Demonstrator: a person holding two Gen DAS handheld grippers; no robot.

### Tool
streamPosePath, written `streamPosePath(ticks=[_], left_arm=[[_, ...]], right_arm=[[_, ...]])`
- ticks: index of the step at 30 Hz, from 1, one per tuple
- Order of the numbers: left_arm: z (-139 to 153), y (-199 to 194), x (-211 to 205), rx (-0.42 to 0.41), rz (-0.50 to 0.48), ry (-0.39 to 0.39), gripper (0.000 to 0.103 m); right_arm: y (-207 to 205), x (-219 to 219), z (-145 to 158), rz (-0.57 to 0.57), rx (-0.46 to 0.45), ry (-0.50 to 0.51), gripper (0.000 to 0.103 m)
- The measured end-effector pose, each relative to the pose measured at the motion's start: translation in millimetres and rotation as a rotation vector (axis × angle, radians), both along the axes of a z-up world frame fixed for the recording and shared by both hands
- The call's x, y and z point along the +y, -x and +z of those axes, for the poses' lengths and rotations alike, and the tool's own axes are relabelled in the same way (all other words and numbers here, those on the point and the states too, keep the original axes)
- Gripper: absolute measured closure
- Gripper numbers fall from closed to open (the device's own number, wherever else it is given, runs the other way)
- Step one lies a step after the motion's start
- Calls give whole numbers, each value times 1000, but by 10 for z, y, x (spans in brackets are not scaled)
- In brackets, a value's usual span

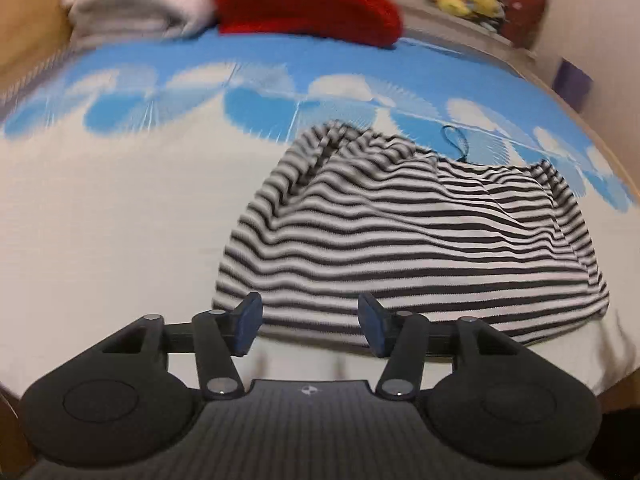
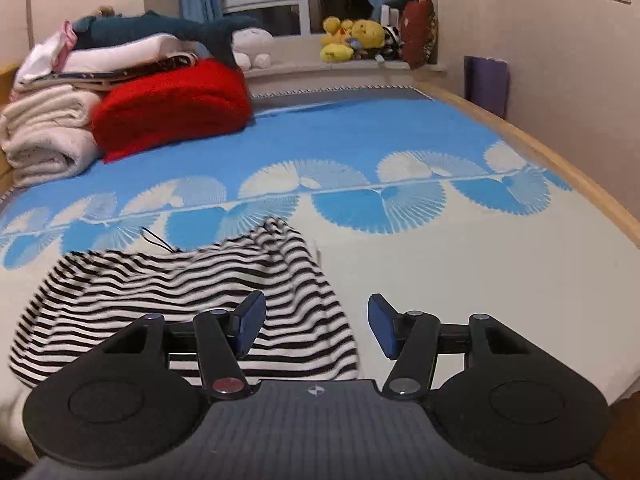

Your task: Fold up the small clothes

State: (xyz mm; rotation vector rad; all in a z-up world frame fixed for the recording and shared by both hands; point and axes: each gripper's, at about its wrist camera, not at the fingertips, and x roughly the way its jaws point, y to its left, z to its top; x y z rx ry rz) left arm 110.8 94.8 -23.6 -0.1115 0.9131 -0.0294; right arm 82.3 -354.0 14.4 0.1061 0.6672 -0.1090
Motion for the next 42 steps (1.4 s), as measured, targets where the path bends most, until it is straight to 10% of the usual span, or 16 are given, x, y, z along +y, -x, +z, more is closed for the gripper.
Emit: streamPosePath(ticks=[14,19,25,30,42], left_arm=[[-97,-136,41,22,28,29,48],[-102,-176,247,28,80,138,98],[-279,-258,570,123,219,298,95],[-519,-319,716,221,328,442,58],[-823,-396,856,225,508,503,58]], right_arm=[[49,-129,-45,-55,32,-52,44],[27,-208,259,31,-112,68,44],[-92,-475,83,-27,-66,52,46],[-175,-541,19,-56,-48,6,45],[-211,-647,-95,-83,-6,-3,45]])
